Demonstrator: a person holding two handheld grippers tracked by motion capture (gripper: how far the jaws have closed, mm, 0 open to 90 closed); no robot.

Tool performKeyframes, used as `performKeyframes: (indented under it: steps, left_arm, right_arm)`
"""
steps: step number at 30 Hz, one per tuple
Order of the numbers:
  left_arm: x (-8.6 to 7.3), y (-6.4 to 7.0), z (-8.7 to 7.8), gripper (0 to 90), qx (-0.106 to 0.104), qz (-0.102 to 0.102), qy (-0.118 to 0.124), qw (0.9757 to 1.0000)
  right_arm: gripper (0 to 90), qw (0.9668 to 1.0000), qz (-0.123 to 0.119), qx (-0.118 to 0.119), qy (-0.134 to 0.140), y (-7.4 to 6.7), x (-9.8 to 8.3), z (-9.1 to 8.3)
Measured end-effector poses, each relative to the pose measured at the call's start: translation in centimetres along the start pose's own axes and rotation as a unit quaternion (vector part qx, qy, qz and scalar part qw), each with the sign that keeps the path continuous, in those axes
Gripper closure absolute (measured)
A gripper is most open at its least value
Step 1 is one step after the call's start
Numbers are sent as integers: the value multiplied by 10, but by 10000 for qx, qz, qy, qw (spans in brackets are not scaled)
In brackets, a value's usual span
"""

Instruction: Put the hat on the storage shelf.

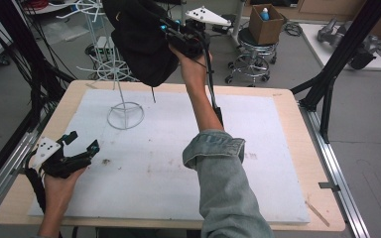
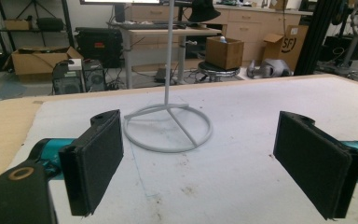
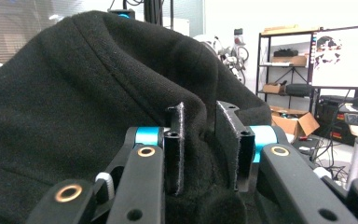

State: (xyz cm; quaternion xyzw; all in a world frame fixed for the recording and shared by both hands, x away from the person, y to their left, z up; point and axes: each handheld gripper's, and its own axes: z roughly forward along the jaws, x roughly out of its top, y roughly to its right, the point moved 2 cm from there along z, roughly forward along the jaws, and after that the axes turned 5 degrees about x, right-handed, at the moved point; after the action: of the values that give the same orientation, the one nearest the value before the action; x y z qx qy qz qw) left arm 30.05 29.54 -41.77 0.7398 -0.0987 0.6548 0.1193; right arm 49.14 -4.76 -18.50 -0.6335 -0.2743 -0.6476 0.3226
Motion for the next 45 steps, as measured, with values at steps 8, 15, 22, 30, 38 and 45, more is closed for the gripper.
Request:
performKeyframes:
  steps: [8, 15, 22, 30, 38, 45]
  left_arm:
    - [1, 0, 0, 162, 3, 30, 23, 10000]
    - [1, 0, -1, 161, 8, 30, 13, 10000]
    - [1, 0, -1, 162, -7, 11, 18, 10000]
    - [1, 0, -1, 162, 6, -14, 36, 10000]
    - [1, 0, -1, 162, 2, -13, 36, 10000]
    - [0, -2, -2, 161, 14, -4, 21, 10000]
  right_arm:
    - [724, 9998, -77, -56, -152, -2, -4, 4]
    - [720, 9997, -173, -70, -167, -3, -4, 5]
    - [720, 9997, -133, -49, -194, -4, -5, 7]
    - [708, 9996, -195, -74, -202, -6, -5, 7]
    - [681, 9995, -228, -93, -204, -5, -3, 4]
    - [658, 9996, -176, -152, -181, 0, -2, -3]
